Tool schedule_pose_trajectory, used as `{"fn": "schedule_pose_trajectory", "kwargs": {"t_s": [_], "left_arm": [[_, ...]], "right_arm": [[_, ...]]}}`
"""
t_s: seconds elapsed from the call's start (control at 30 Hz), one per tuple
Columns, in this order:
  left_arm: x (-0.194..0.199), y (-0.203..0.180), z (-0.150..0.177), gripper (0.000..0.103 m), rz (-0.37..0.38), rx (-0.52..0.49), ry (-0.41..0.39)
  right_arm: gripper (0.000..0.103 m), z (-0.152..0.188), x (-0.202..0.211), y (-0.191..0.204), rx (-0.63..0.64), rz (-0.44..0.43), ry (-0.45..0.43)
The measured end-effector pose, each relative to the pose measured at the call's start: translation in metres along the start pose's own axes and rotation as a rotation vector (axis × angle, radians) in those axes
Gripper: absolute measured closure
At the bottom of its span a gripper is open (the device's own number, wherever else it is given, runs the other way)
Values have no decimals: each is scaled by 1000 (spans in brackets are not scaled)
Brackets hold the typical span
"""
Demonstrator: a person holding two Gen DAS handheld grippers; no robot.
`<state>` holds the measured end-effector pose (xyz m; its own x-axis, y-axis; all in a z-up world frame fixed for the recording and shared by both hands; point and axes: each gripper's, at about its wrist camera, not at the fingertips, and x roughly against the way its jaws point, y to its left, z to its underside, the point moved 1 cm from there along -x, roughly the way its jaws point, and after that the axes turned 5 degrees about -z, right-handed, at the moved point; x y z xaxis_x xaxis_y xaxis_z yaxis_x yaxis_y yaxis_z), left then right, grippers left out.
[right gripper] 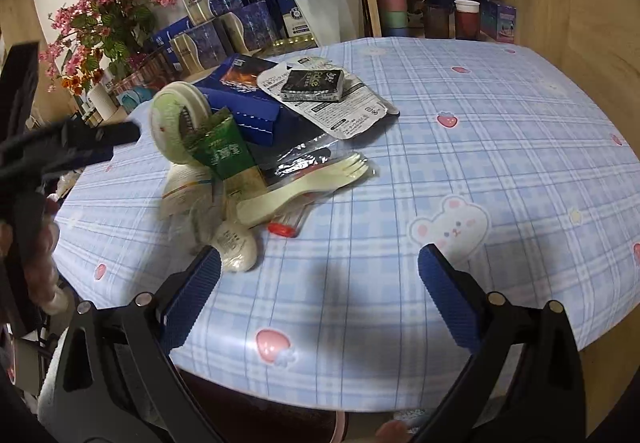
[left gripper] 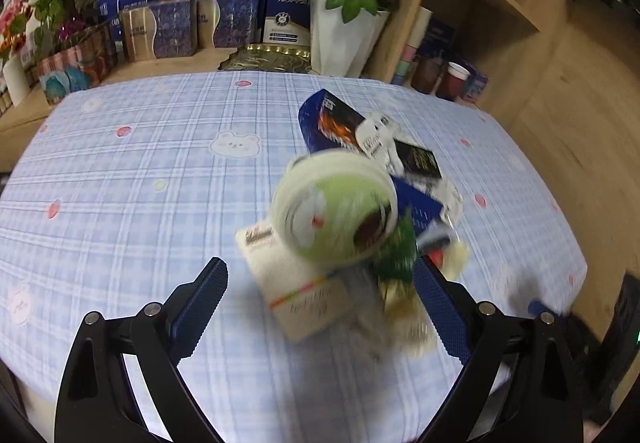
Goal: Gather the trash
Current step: 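Grasp the yogurt lid with the left gripper while the right gripper approaches the green bag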
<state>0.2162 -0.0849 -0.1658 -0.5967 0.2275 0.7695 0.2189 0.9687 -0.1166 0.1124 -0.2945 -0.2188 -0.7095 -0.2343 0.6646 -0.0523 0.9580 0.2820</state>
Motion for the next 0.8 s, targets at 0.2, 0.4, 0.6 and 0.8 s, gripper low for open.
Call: {"fn": "schedule_pose_trajectory", "kwargs": {"t_s": [0.2, 0.4, 0.6, 0.8], "left_arm": [[-31, -19, -16, 9, -38, 2, 0], [-61, -10, -21, 8, -21, 152, 53], [-60, -6, -16, 18, -3, 152, 56], [-34, 5, -7, 20, 28, 132, 17]], "right_arm": [[6, -7, -13, -5, -6, 16, 16], [6, -10, -20, -4, 31, 35, 31], [6, -11, -26, 1, 50, 15, 43], [6, -18, -29, 14, 107, -5, 39]]}}
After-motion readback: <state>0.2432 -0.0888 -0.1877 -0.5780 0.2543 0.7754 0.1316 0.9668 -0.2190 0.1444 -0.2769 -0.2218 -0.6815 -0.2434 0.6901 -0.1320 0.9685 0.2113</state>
